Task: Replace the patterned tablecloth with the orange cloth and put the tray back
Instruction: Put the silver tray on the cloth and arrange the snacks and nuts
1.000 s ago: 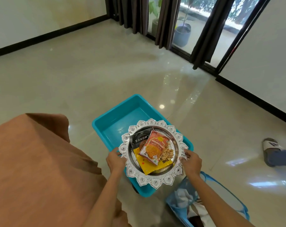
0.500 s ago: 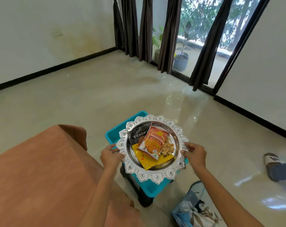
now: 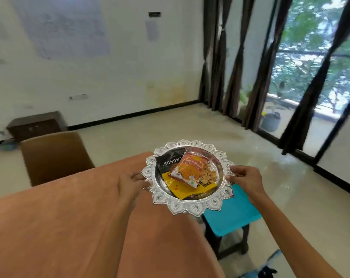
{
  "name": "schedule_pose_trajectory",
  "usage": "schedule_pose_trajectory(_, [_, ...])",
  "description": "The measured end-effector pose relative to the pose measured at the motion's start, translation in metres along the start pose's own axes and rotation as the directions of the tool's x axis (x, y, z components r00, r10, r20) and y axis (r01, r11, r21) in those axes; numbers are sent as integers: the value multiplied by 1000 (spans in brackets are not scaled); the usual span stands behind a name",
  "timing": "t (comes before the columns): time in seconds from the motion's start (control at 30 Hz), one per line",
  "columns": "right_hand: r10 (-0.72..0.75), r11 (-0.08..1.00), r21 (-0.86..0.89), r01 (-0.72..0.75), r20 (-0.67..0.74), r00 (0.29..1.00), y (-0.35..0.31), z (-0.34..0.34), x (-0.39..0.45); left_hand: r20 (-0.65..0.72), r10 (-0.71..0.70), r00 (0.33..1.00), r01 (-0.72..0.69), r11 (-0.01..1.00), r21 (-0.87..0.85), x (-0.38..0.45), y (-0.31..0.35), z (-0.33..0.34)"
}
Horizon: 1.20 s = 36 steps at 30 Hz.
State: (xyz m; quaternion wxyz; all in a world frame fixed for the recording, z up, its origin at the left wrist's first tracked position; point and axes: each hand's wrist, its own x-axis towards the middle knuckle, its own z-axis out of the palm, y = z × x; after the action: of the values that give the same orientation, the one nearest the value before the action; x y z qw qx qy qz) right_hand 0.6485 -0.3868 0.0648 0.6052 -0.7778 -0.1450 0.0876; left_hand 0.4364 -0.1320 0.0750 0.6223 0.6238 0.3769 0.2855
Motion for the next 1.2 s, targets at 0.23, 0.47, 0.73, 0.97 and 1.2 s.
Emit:
schedule_pose_trajectory(0.23, [-76,997,-3,81,310,948,-26,118,-57,-269,-18,963,20,1000,3,-68,-10,-156])
schedule_pose_trajectory(0.47, [-157,986,45,160,572,805,-59,269,-115,-553,-81,829,64,997,-51,-120,-34,-294])
schedule_pose_trajectory(0.73, [-185,976,70,205,760,623,-81,435,-195,-753,-175,634,123,984,-125,-153,-63,-421])
schedule_pose_trajectory(0.97, [-217,958,85,274,839,499,-83,510,-230,-824,-248,509,147,968,-201,-164,-106,-476])
schedule_pose_trajectory(1.2, [-173,965,53,258,866,469,-70,527,-227,-841,-304,448,200,951,-237,-167,-128,-468])
